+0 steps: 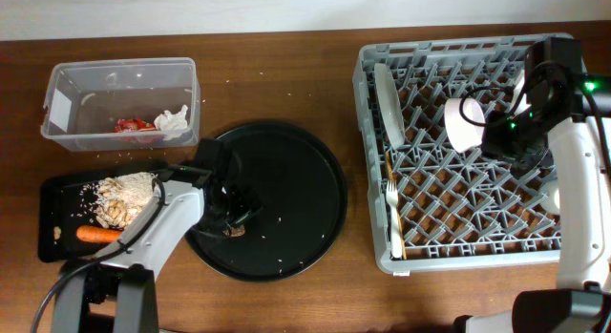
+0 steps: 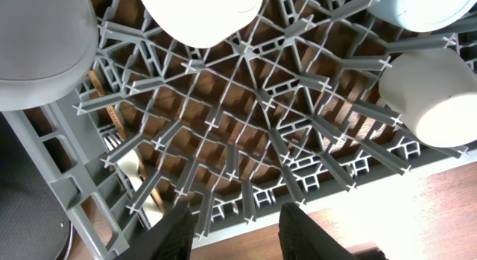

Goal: Sort waste into correct bins and load items into the dishwasher rack

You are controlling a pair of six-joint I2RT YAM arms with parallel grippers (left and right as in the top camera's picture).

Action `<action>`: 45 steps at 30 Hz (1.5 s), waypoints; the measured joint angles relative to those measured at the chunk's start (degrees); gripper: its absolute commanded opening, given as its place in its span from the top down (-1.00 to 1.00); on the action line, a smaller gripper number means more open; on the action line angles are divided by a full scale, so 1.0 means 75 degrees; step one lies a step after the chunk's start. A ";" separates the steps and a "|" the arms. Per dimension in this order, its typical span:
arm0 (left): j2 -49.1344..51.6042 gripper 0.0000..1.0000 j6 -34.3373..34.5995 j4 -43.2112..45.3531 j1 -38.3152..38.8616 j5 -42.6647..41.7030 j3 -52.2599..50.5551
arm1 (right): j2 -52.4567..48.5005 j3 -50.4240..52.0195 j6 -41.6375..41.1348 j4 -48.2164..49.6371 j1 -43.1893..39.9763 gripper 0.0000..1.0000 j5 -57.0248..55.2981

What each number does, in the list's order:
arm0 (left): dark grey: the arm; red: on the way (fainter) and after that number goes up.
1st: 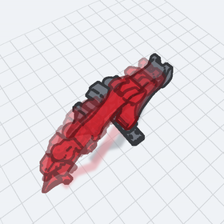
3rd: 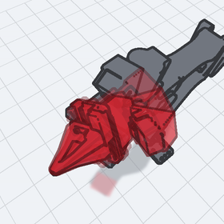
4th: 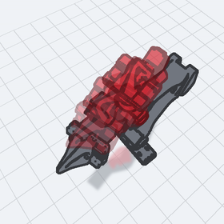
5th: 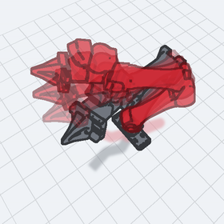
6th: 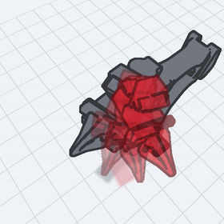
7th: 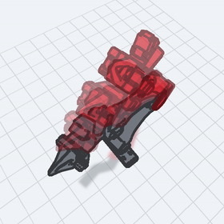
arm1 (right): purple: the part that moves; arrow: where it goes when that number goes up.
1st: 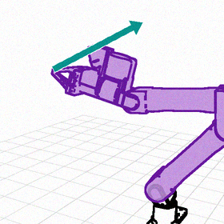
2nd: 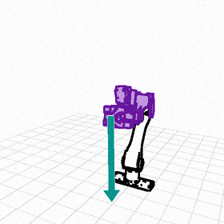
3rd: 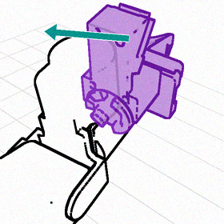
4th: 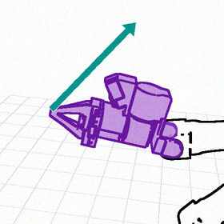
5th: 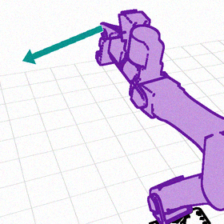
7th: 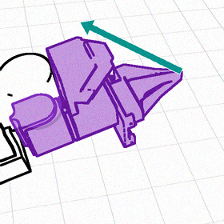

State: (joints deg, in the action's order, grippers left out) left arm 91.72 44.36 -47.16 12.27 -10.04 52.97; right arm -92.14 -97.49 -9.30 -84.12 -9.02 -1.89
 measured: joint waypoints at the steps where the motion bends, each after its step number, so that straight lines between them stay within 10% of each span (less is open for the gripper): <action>1: 0.0000 -0.96 0.0137 0.0274 0.0000 0.0023 -0.0181 | 0.0000 0.0000 0.0000 0.0000 0.0000 0.17 0.0000; 9: 0.0000 -0.80 0.0635 0.0726 0.0000 0.0568 -0.0688 | 0.0000 0.0000 0.0003 0.0003 0.0000 0.17 -0.0003; 15: -0.0012 0.37 0.0810 0.0825 0.0000 0.0819 -0.0848 | 0.0000 0.0000 0.0006 -0.0006 0.0000 0.17 0.0000; 20: -0.0012 0.80 0.0831 0.0863 0.0000 0.0799 -0.0871 | 0.0000 0.0000 0.0003 -0.0015 0.0000 0.17 -0.0003; 29: -0.0562 0.78 -0.0845 -0.0694 -0.2081 0.1035 0.1259 | 0.0000 0.0000 -0.0003 -0.0020 0.0000 0.17 0.0000; 37: 0.0239 0.66 -0.1125 0.0629 -0.5814 0.2777 0.1568 | 0.0000 0.0000 0.0000 -0.0020 0.0000 0.17 -0.0003; 45: 0.1314 -0.29 -0.1177 0.0525 -0.6111 0.2739 0.1690 | 0.0000 0.0000 0.0003 -0.0020 0.0000 0.17 -0.0003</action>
State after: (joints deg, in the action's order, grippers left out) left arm 101.58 35.53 -43.22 -33.56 10.50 65.65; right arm -92.14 -97.49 -9.28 -84.27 -9.02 -1.91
